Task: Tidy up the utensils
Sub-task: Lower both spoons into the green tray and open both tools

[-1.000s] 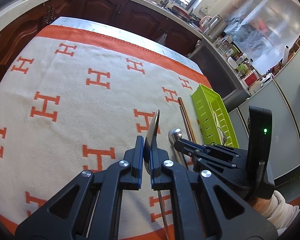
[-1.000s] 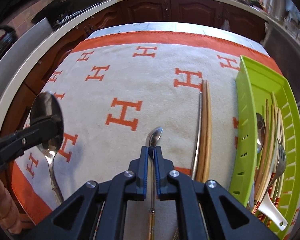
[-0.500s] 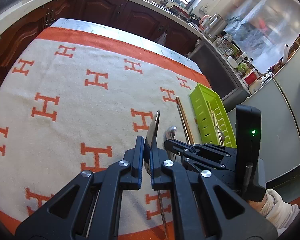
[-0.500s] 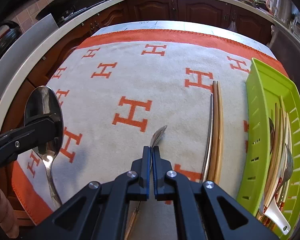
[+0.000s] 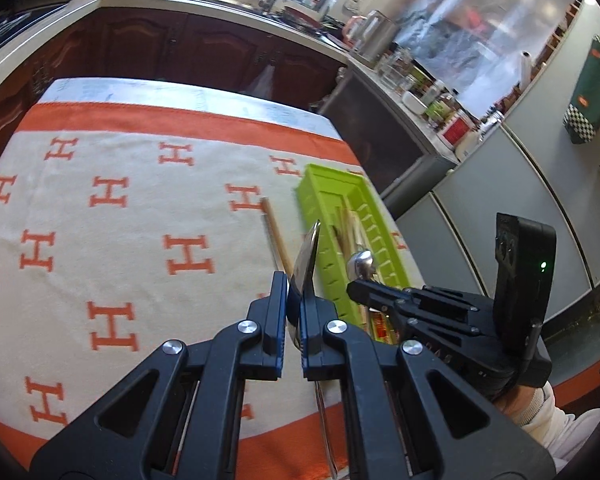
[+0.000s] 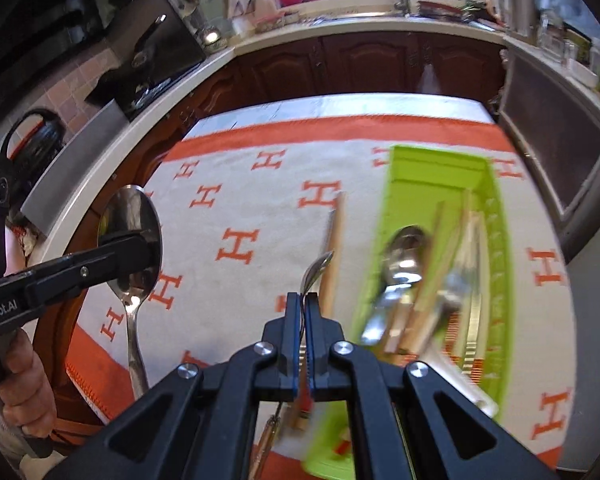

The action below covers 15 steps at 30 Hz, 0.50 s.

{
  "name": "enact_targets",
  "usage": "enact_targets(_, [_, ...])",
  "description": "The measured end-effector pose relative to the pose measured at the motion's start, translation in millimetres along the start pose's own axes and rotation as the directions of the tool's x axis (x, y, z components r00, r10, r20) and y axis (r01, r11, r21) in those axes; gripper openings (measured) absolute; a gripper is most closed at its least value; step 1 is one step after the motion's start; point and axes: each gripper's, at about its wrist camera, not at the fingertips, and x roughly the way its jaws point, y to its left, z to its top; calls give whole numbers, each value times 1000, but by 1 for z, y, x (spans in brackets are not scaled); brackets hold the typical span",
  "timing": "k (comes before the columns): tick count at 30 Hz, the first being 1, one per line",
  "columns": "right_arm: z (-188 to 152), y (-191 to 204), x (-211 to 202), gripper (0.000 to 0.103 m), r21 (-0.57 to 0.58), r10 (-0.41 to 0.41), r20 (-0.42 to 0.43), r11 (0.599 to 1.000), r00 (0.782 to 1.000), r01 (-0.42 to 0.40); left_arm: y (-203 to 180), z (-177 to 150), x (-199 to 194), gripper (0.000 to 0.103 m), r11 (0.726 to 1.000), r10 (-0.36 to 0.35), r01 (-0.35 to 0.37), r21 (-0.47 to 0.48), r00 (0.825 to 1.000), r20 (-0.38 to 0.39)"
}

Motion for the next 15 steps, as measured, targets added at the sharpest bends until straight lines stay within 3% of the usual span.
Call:
enact_targets(7, [6,-61,-31,2,45,-105,77,994,991,102,-82,25,28,3,992,-21,23,125,1000,-19])
enact_targets(15, [3,-89,-3,2,67,-69,20,995,997,68,-128,52,95,3,975,66,-54,215,997,-45])
